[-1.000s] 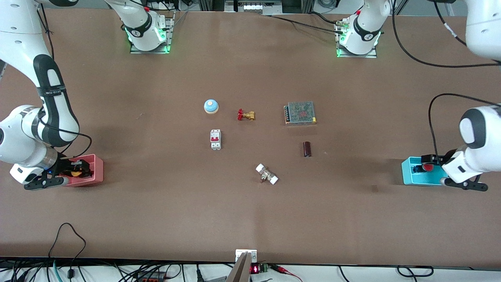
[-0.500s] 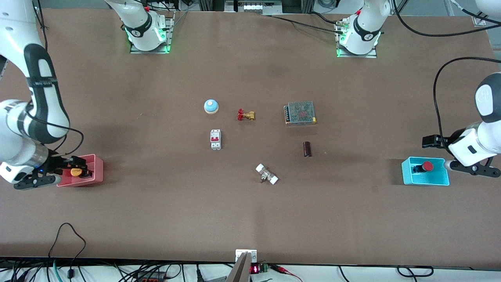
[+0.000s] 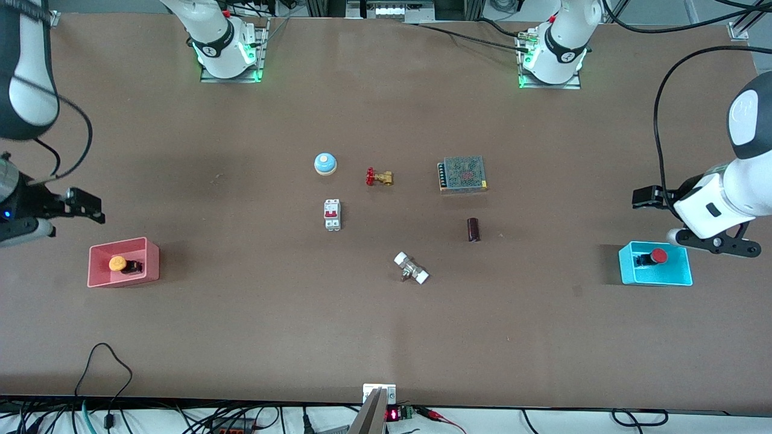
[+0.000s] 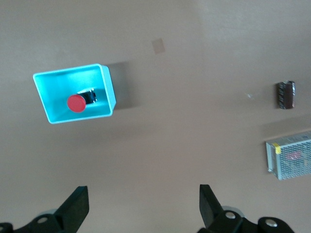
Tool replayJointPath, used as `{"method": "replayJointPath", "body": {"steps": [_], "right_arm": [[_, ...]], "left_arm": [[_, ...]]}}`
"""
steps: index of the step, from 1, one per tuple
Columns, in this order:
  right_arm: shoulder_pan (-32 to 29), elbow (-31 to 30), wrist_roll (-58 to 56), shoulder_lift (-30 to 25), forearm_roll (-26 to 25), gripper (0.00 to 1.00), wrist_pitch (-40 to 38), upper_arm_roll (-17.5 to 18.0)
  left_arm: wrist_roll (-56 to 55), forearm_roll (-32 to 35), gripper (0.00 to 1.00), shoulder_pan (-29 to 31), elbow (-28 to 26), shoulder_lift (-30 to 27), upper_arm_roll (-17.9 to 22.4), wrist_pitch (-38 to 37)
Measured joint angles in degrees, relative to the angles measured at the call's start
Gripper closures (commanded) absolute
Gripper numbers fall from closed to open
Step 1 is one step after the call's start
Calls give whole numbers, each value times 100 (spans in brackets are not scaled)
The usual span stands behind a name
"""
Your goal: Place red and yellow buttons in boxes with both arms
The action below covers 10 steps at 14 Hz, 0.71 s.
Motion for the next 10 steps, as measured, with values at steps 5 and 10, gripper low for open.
{"method": "replayJointPath", "body": {"steps": [5, 10], "right_arm": [[77, -62, 1228, -722, -112, 0, -1063, 548], [91, -155, 1590, -987, -116, 0, -1295, 927]], "left_arm": [[-24, -1, 0, -120, 625, -9, -125, -754], [-123, -3, 0, -348, 611, -73, 74, -559]]}}
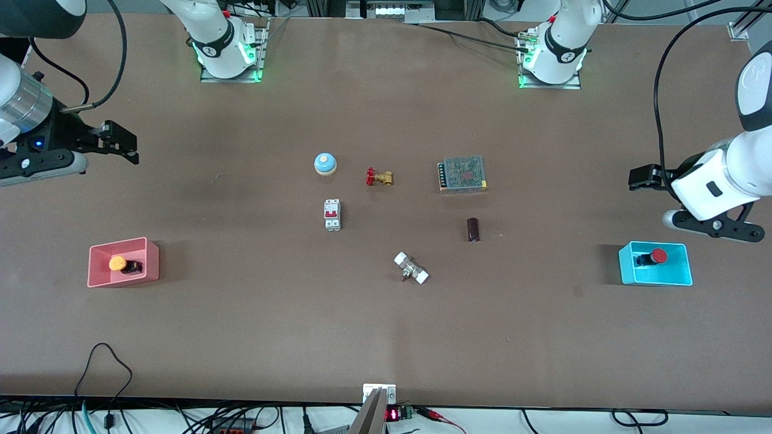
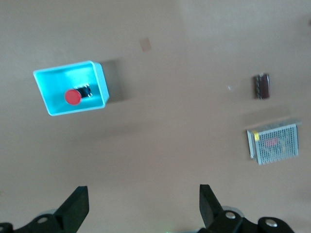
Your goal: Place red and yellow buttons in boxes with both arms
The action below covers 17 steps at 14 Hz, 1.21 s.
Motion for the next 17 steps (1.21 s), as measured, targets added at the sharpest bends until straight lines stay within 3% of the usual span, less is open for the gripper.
{"method": "replayJointPath", "body": {"steps": [3, 7, 13, 17], "right_arm": [[-6, 41, 12, -30, -15, 0, -341, -11], [93, 94, 106, -43, -15, 0, -551, -26], [387, 94, 366, -28, -16, 0, -584, -396], [415, 93, 375, -25, -16, 0, -587, -420]], "left_arm": [[-71, -607, 0, -419, -783, -726, 789, 627], [158, -779, 0, -425, -2073, -1956, 1148, 1056], [250, -768, 0, -474, -2271, -1976, 1109, 1220], [243, -764, 0, -526, -2269, -1911, 1082, 1421]]}}
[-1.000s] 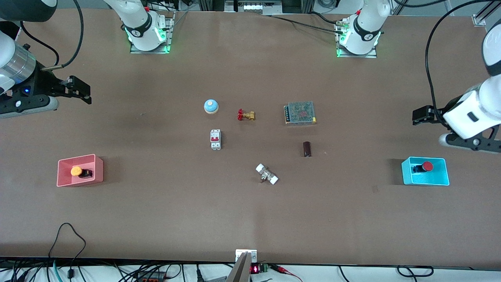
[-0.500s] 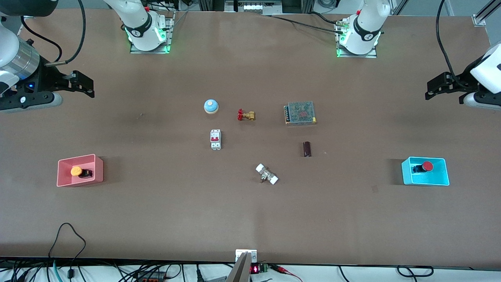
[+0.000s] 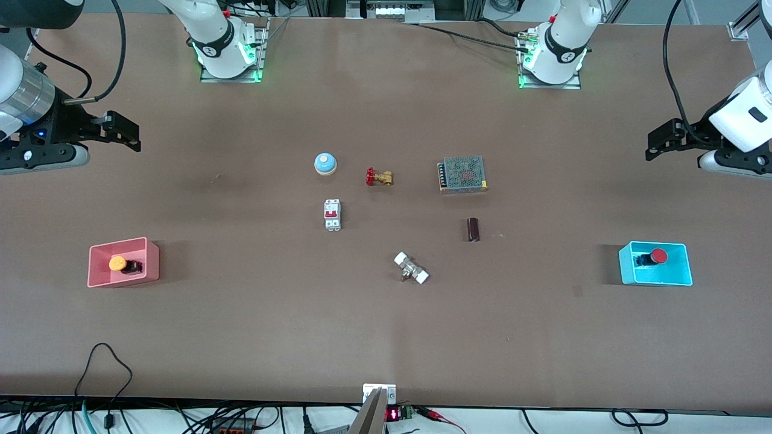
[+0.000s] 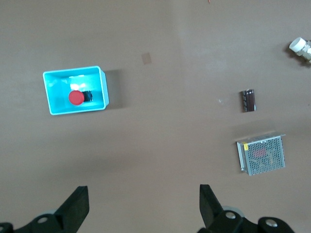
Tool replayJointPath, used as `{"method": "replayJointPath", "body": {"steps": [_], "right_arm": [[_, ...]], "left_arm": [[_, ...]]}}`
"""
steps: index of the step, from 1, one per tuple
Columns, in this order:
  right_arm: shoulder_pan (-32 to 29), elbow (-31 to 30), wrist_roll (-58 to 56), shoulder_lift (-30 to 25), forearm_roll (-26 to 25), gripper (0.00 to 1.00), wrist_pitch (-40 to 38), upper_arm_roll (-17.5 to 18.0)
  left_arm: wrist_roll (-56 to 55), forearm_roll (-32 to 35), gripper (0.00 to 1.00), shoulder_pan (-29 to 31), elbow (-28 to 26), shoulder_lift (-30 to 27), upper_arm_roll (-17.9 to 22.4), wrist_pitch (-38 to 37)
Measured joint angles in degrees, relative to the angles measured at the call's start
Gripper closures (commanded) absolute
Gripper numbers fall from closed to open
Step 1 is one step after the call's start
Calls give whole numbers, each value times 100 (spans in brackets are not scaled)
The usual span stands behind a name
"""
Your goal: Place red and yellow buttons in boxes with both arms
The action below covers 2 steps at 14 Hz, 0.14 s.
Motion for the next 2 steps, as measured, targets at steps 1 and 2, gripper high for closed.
{"method": "replayJointPath", "body": {"steps": [1, 2], "right_arm": [[0, 0, 0, 0, 0, 0, 0, 0], [1, 0, 0, 0, 0, 0, 0, -1]], "left_arm": [[0, 0, 0, -3, 11, 34, -11, 62], [0, 0, 0, -6, 28, 59, -23, 72]]}}
